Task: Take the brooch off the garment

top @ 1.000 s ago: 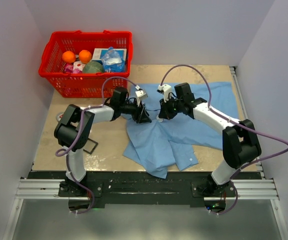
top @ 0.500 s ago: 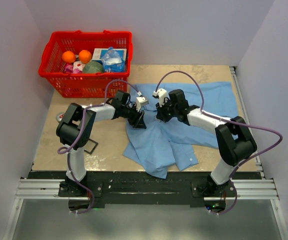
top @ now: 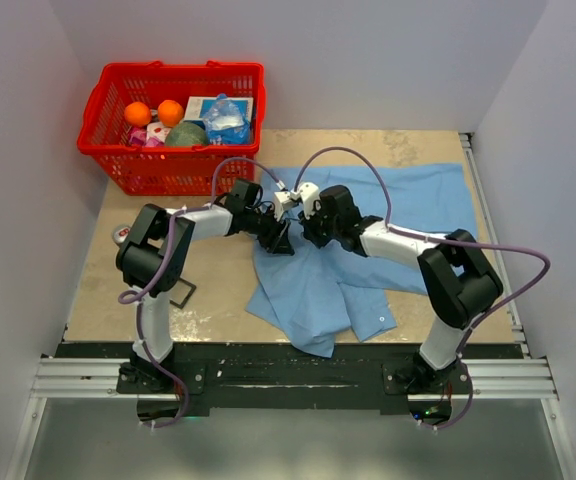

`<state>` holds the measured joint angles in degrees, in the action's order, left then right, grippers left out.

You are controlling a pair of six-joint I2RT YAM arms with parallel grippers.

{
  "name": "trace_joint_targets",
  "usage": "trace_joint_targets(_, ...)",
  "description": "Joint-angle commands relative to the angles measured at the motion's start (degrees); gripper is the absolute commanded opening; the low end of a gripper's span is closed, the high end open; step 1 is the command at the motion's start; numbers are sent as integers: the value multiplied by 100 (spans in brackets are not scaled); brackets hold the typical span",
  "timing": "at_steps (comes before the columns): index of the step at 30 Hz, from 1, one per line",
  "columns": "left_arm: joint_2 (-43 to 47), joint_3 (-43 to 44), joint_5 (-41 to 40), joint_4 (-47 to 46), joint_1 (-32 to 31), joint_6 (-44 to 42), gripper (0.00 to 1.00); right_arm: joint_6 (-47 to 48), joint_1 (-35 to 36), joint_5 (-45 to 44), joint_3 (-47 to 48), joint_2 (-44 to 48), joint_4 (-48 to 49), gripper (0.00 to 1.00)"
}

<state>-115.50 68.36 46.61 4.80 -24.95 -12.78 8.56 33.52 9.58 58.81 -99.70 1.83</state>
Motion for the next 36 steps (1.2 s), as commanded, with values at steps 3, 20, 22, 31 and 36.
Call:
trace_joint_targets(3, 151, 204, -56, 285, 165, -348, 49, -117, -213, -650, 544, 99, 178, 0)
trace_joint_targets(20, 178, 1487, 542, 2445, -571, -2940, 31, -399, -1592, -475, 1317, 943, -543, 0)
trace_joint_targets(22, -42, 1601, 516, 2648, -669, -3126, 29, -381, -1734, -501, 1370, 1049, -490, 0)
trace_joint_targets(31, -516, 1531, 68, 1824, -1108, -2458, 28, -293, -2156, -352, 1239, 1497, -463, 0)
trace_joint_targets(36, -1104, 2137, -240, 1437, -1117, -2176, 29, -258, -2183, -273, 1142, 1734, -604, 0)
